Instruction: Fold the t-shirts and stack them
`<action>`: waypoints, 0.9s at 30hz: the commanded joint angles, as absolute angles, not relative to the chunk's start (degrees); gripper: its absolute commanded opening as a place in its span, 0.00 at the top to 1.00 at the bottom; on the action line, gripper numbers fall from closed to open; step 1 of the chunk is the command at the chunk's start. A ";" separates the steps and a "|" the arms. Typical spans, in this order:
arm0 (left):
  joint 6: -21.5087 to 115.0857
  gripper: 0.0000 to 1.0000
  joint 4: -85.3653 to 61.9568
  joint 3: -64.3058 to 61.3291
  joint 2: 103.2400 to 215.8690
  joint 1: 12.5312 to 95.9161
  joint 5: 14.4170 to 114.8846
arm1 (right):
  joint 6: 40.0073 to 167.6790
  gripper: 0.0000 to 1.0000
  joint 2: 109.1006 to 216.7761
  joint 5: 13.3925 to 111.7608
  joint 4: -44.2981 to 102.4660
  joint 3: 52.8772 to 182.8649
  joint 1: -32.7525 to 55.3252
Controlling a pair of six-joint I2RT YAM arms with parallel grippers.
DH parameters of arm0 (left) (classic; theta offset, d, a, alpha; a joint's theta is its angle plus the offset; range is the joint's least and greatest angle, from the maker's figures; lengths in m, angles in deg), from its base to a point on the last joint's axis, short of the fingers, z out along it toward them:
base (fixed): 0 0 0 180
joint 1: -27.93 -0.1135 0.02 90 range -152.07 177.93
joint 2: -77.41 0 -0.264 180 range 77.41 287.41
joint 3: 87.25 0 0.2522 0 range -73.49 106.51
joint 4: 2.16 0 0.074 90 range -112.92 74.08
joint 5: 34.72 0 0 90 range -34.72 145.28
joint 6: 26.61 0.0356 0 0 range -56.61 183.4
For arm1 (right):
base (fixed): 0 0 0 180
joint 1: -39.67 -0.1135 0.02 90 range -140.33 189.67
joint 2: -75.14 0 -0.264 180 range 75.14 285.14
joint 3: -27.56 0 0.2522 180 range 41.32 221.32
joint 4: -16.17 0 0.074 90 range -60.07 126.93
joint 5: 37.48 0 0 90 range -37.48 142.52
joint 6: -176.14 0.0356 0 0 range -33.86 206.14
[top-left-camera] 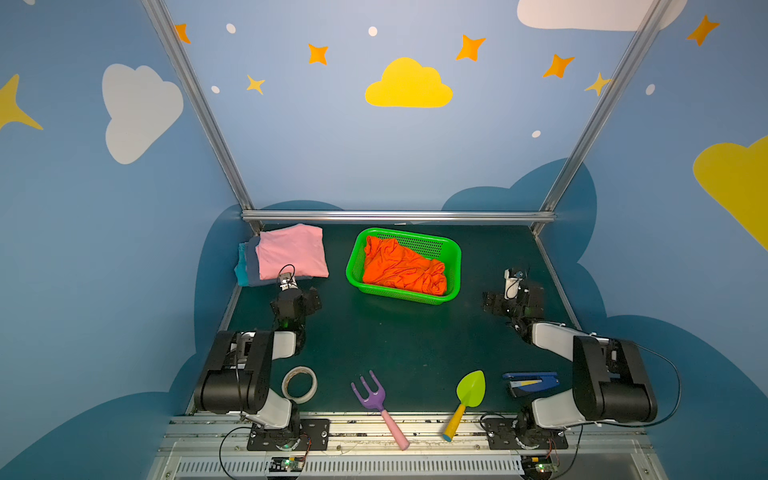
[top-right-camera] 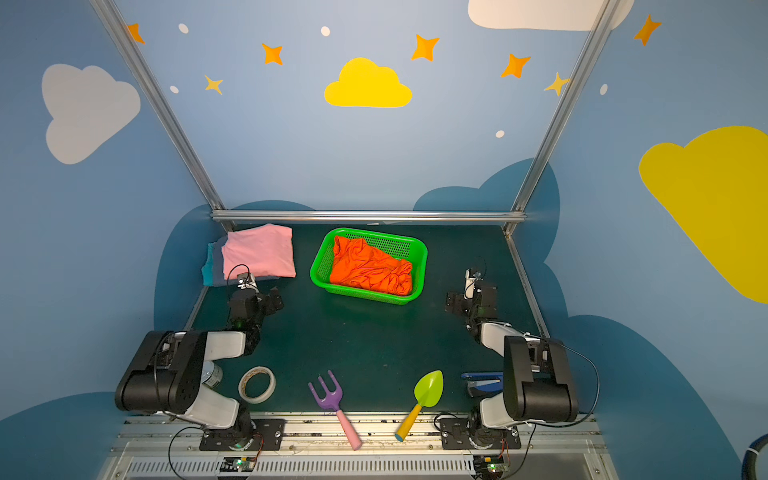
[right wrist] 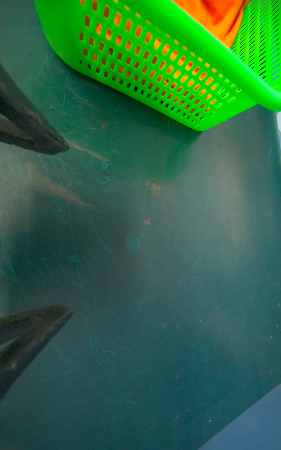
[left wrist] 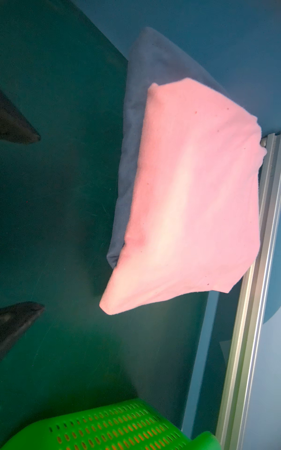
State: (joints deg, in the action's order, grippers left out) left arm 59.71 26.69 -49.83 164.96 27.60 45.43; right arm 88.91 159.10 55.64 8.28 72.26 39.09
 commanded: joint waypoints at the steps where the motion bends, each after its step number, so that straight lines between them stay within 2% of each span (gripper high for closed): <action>1: 61.78 0.00 20.01 -45.35 161.49 28.09 50.74 | 87.40 0.03 156.69 55.81 8.46 73.91 38.61; 3: 62.80 0.00 2.23 -37.40 157.48 30.03 48.37 | 87.36 0.03 154.41 55.82 17.05 78.22 38.15; 5: 57.50 0.00 -1.36 -34.46 155.29 30.82 42.90 | 91.97 0.03 152.39 49.73 25.60 83.04 36.37; 8: 37.64 0.00 -12.23 -28.17 152.40 31.03 28.91 | 97.80 0.03 147.62 39.57 32.46 86.04 32.46; 10: 17.41 0.00 -34.03 -19.39 152.25 30.78 19.84 | 98.82 0.03 143.50 31.94 34.35 86.34 28.58; 11: 10.41 0.00 -44.62 -14.01 152.66 30.39 18.50 | 96.50 0.03 141.54 31.13 34.25 86.32 26.99; 13: 7.05 0.00 -52.76 -8.45 153.33 30.22 17.54 | 92.99 0.03 139.30 33.22 31.54 85.67 25.57; 14: 7.39 0.00 -53.28 -7.20 153.44 30.06 18.81 | 94.72 0.03 139.26 33.60 31.45 86.29 24.82; 17: 14.19 0.01 -45.46 -7.69 152.59 29.38 31.20 | 94.35 0.03 144.15 38.90 40.34 93.89 22.22; 20: 13.72 0.08 -41.65 -8.33 153.67 30.24 42.09 | 92.26 0.03 152.73 46.80 44.35 101.43 18.32; 27: 16.91 0.12 -47.87 -0.82 165.06 38.85 51.89 | 89.49 0.10 175.83 58.33 50.78 122.14 11.37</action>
State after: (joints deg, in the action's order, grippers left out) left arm 15.39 -43.06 -3.54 162.21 35.99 44.82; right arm 91.57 169.37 51.05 44.68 115.45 12.84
